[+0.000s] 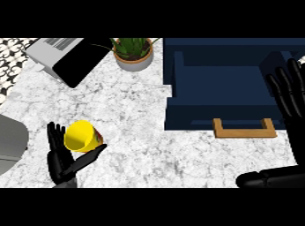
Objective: Pick up the cup, place it into the drawer and close the drawer
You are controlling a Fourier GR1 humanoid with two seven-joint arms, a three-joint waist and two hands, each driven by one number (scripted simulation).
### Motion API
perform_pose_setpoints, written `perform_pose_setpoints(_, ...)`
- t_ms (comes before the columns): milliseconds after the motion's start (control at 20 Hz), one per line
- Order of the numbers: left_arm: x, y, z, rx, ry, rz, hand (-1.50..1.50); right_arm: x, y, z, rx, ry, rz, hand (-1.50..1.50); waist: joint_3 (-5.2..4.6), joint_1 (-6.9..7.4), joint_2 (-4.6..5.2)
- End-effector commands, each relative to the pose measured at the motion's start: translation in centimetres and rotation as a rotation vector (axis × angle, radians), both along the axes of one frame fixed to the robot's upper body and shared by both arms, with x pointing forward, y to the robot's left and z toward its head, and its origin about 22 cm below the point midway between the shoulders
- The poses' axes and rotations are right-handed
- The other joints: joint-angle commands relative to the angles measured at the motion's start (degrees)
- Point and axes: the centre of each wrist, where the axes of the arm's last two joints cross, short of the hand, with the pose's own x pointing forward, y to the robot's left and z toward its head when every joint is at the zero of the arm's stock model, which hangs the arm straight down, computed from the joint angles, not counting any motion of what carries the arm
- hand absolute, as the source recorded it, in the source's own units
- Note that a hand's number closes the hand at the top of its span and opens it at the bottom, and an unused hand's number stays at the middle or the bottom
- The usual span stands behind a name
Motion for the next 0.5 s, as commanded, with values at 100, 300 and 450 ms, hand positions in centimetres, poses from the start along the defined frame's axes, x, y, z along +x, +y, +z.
perform_pose_setpoints(100, 0.3, 0.0, -1.4, -0.048, -0.032, 0.002, -1.50, 1.0, 0.3, -0.1, -0.011, -0.006, 0.011, -1.50, 0.00, 0.04, 0.02)
perform_pose_setpoints(300, 0.9, 0.6, -1.1, -0.065, -0.047, -0.003, -1.50, 2.2, -0.4, -0.5, 0.003, -0.010, -0.011, -1.50, 0.01, 0.10, 0.03)
perform_pose_setpoints(450, 1.0, 1.4, -1.3, -0.117, -0.065, -0.050, -1.50, 1.6, -0.1, -2.0, -0.008, 0.028, 0.009, -1.50, 0.00, 0.03, 0.06)
